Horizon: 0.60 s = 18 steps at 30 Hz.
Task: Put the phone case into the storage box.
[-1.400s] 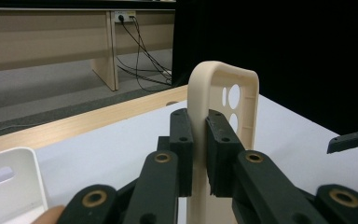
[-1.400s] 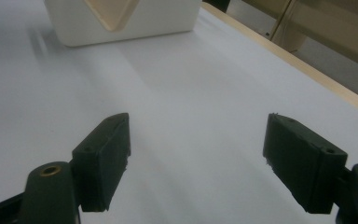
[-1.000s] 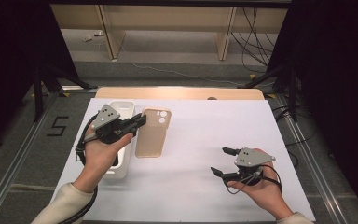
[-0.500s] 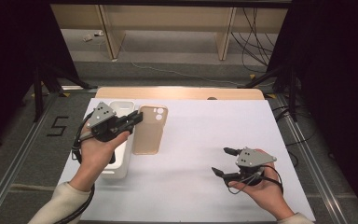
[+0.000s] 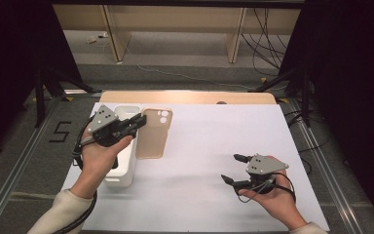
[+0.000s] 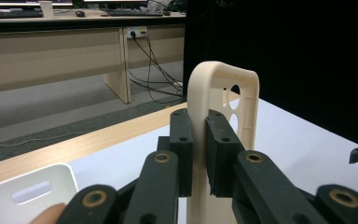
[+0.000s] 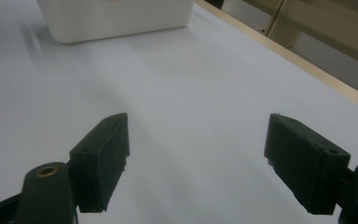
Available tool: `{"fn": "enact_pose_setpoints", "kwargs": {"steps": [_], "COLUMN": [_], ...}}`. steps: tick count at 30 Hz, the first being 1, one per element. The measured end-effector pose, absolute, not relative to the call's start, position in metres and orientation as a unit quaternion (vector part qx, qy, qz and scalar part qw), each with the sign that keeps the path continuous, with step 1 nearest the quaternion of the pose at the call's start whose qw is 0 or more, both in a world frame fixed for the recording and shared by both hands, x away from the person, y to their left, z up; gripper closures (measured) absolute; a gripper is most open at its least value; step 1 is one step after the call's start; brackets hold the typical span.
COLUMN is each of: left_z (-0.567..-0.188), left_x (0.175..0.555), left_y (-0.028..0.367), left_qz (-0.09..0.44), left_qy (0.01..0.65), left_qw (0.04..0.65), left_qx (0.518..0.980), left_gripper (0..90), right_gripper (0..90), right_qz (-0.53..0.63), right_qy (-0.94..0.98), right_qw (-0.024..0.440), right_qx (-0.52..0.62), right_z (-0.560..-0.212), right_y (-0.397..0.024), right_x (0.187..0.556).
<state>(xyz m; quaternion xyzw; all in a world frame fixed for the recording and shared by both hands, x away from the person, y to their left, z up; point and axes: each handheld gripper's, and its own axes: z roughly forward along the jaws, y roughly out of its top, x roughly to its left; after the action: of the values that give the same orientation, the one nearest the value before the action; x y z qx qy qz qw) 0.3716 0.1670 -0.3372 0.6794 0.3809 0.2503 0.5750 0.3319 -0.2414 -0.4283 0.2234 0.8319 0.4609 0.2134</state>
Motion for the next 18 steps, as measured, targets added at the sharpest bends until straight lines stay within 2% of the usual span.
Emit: {"fn": "enact_pose_setpoints", "kwargs": {"steps": [18], "left_z": [-0.331], "left_x": [0.377], "left_y": [0.178], "left_qz": [0.262], "left_qy": [0.388], "left_qw": [0.576], "left_qx": [0.67], "left_gripper": [82.0], "right_gripper": [23.3], "right_qz": [0.46], "right_qy": [0.831], "right_qw": [0.216], "right_qx": [0.227], "right_z": [-0.429], "right_y": [-0.242], "right_x": [0.333]}}
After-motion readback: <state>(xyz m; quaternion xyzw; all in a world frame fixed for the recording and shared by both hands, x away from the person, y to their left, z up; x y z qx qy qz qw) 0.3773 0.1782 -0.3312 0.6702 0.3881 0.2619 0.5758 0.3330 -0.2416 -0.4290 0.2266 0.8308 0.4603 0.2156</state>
